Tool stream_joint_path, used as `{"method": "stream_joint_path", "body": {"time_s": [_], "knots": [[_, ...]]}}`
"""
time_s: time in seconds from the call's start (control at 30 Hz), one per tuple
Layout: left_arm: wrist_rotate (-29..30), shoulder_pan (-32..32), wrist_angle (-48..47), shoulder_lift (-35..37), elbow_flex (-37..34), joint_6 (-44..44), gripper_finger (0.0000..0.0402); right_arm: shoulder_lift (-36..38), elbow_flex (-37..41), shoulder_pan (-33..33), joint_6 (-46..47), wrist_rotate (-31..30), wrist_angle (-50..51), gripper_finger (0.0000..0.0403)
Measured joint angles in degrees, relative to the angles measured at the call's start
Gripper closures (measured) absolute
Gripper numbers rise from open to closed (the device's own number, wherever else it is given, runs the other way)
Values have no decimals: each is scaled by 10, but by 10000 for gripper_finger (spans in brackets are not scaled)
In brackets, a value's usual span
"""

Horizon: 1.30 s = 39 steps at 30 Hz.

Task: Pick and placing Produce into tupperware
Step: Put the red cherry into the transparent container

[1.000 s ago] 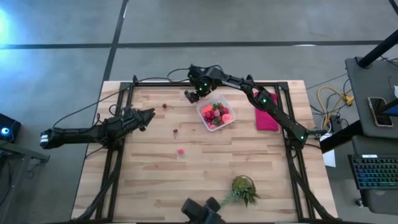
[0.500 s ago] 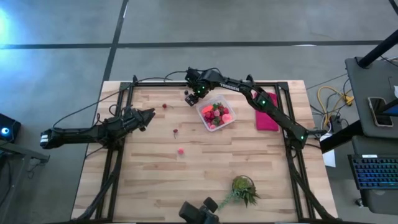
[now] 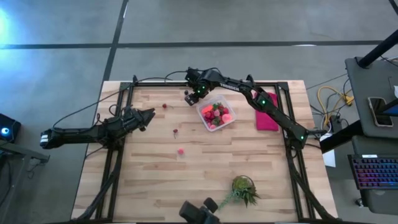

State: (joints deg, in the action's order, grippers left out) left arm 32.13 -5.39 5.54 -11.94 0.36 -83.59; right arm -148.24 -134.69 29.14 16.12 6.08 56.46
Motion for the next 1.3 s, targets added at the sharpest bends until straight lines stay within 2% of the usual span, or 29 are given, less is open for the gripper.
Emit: {"method": "stream_joint_path", "body": {"time_s": [0.2, 0.87, 1.2, 1.3], "knots": [[0, 0, 0, 1, 0, 0, 146, 4, -3, 8, -27, 32, 18, 218], [0, 0, 0, 0, 0, 0, 146, 7, -3, 17, -31, 34, 55, 218], [0, 0, 0, 0, 0, 0, 146, 16, -3, 20, -33, 34, 5, 218], [0, 0, 0, 1, 0, 0, 146, 16, -3, 22, -19, 54, -14, 218]]}}
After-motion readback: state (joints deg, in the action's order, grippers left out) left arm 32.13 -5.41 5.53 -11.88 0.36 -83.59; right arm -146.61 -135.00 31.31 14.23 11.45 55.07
